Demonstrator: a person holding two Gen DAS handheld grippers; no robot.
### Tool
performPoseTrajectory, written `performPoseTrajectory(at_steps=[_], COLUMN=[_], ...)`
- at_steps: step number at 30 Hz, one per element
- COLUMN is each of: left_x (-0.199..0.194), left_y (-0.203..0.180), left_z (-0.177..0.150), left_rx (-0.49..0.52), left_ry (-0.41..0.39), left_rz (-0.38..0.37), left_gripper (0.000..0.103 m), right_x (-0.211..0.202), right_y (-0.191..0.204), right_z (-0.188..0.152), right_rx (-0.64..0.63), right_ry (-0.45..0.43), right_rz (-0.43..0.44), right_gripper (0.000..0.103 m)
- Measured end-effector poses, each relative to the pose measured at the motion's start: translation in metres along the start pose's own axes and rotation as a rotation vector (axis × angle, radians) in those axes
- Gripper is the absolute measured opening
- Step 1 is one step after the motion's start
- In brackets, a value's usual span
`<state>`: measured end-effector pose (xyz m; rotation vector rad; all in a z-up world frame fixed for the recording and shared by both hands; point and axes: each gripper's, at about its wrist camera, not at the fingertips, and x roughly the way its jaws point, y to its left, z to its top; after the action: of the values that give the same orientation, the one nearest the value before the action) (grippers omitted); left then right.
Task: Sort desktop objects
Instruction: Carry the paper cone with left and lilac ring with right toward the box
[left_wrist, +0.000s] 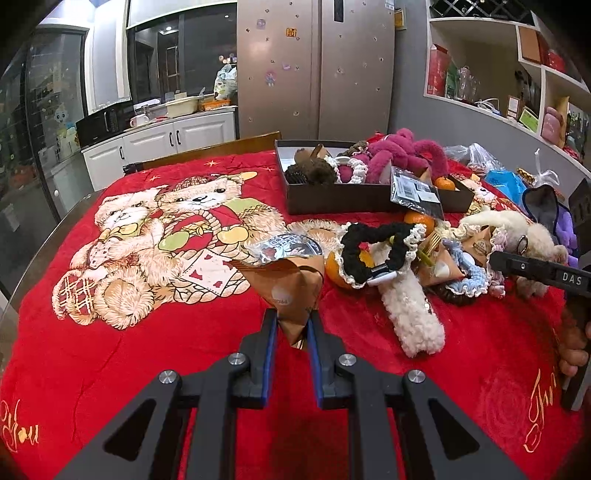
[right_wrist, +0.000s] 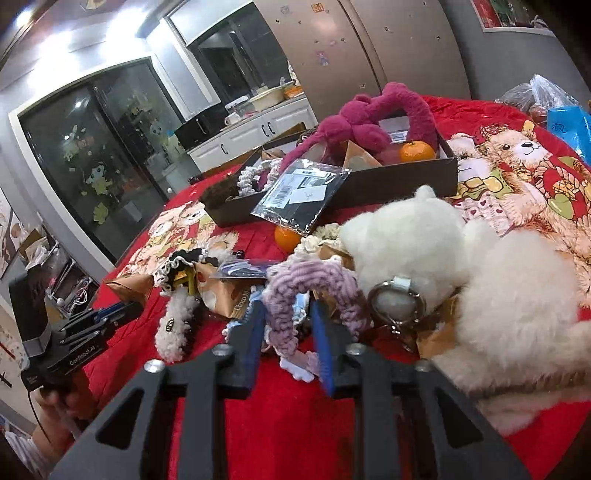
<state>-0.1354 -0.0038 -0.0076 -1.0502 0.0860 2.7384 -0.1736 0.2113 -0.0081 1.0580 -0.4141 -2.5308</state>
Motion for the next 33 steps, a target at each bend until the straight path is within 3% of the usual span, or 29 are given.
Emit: performPoseTrajectory(at_steps=[5,8,12,17,24,33], left_x=[-0.001,-0.005,-0.020,-0.033,-0.031,-0.034], left_y=[-0.004,-0.004,-0.003,-0.008,-0.008,-0.001], left_z=[0.000,0.000,0.002,0.003,0.003,0.007], left_rx=[0.013,0.012,-0.021,0.000,-0.004,-0.036], left_ry=[-0.004,-0.018,-0.078,-0.128,-0.134,-0.143], left_rz=[0.006,0.005,-0.021,-0.036,-0.051,-0.144], left_gripper=[0.016,0.016,0.016,0.016,0.016,0.016], right_x=[-0.011,-0.025,-0.049,-0.069,-0.069,-0.070], right_y=[0.013,0.021,0.043,0.056,0.064,0.061], right_z=[-0.003,-0.005,-0.006,-0.007,-0.009,-0.008], right_rx=[-0.052,-0.082,-0.166,-0.180,-0.214,-0.211], right_ry=[-0.038,-0.077,-0.172,-0.235,-0.213,-0.209], right_rz=[0.004,0.060,0.090,0.125,0.119,0.108], right_gripper=[0.010,0.010,0.010,0.010,0.010,0.010])
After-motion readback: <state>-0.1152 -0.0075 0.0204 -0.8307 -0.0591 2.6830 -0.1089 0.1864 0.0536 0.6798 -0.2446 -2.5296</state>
